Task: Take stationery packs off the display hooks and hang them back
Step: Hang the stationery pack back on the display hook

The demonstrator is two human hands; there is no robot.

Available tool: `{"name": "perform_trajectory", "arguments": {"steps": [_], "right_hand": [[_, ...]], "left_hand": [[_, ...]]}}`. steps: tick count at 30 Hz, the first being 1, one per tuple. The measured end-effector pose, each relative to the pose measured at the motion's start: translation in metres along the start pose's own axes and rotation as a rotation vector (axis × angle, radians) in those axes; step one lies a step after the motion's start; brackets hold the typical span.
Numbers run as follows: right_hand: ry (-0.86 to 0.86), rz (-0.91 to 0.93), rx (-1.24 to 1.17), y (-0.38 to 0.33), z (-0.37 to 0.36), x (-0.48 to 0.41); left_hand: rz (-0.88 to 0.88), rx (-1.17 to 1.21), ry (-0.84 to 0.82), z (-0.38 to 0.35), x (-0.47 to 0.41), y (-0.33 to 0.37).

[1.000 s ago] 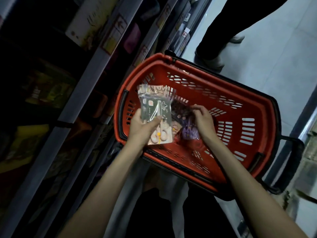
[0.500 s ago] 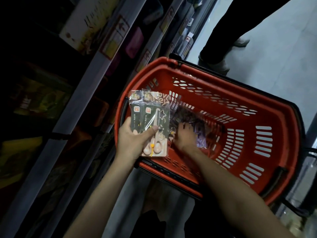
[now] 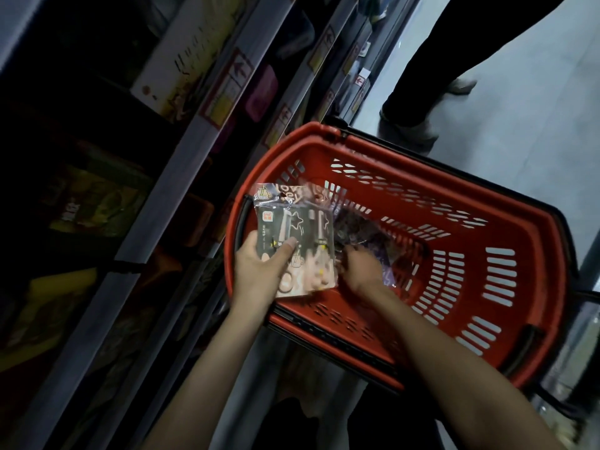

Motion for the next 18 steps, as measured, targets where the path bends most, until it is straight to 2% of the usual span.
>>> {"name": "perform_trajectory", "arguments": {"steps": [4,6,8,11,13,14,18], "right_hand": [[0.011,-0.043,-0.137,0.003,0.012,0.007],[0.022,-0.051,-0.333,-0.001,0.019,0.009],[-0.038,-0.152,-0.65,-0.012,0.022,0.006],[-0.152,-0.51,-1.35,-0.029,0.025,-0.006],[-0.249,-0.622,-1.637,-0.037,0.029,-0.011],[-0.245,-0.629,-1.637,-0.041,0.032,-0.013],[-0.077,-0.588,-1.287,-0.052,0.019,-0.038]], "left_hand": [[0.018,-0.014,-0.027,0.002,0.004,0.003],[0.013,-0.022,-0.028,0.005,0.006,0.004],[0.015,-0.034,-0.013,0.008,0.005,0.002],[0.022,-0.025,-0.006,0.012,0.004,-0.001],[0.017,-0.026,-0.008,0.015,0.002,-0.002],[0.01,-0.026,-0.01,0.016,0.001,-0.003],[0.01,-0.003,-0.024,0.018,-0.001,-0.004]]}}
Point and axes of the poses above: each hand's wrist, its own x-axis away from the middle knuckle, its own z-axis out of the back of the hand, y = z × x, the point moved 1 cm from there along -x, towards the middle knuckle
